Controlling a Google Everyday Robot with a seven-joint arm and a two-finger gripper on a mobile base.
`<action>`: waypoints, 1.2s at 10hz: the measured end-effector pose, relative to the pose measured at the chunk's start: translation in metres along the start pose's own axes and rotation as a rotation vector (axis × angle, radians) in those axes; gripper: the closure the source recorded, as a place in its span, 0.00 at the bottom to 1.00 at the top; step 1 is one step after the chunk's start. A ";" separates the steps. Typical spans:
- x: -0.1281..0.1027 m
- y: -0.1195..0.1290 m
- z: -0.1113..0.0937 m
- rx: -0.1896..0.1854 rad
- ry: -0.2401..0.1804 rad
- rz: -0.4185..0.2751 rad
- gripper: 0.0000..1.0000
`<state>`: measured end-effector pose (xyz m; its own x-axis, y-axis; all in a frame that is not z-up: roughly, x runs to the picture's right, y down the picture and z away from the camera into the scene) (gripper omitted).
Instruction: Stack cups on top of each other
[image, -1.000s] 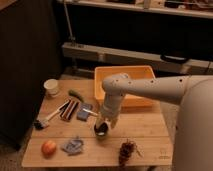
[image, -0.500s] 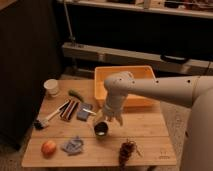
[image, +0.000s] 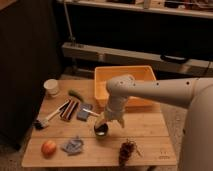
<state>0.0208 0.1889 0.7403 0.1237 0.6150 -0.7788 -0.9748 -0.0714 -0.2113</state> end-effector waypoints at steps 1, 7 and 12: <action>0.000 -0.003 0.002 0.001 0.004 0.007 0.40; -0.002 -0.011 0.017 0.010 0.041 0.033 0.42; -0.005 -0.011 0.040 0.009 0.097 0.040 0.42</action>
<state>0.0238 0.2182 0.7702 0.1019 0.5327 -0.8402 -0.9808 -0.0872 -0.1742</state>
